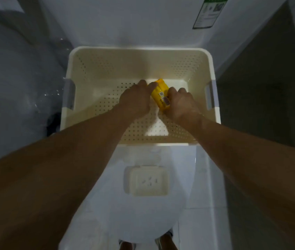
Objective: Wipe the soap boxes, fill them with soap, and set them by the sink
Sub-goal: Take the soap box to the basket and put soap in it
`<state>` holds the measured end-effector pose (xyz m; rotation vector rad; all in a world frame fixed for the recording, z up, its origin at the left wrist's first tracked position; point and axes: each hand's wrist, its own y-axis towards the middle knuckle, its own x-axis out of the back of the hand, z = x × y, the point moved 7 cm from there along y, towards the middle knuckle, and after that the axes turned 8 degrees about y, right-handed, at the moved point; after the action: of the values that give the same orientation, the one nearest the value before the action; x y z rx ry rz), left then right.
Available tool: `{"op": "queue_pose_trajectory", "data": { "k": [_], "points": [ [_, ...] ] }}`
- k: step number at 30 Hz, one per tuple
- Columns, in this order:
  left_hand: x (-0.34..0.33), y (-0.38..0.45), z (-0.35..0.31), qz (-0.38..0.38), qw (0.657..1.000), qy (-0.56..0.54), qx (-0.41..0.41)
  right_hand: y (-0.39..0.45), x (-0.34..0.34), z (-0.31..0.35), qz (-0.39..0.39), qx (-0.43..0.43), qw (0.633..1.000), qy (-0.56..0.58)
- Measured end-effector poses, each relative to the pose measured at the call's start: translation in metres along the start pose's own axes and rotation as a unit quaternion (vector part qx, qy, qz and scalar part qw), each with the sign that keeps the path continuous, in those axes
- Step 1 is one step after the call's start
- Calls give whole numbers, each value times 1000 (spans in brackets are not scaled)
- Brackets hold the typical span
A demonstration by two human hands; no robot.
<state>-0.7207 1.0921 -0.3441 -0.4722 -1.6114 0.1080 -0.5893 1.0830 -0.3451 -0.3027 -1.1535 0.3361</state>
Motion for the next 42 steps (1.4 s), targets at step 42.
{"op": "queue_pose_trajectory", "data": {
  "k": [42],
  "points": [
    [51,-138,11,-24,751,-642,152,-114,39,14,111,-111,795,586]
  ]
}}
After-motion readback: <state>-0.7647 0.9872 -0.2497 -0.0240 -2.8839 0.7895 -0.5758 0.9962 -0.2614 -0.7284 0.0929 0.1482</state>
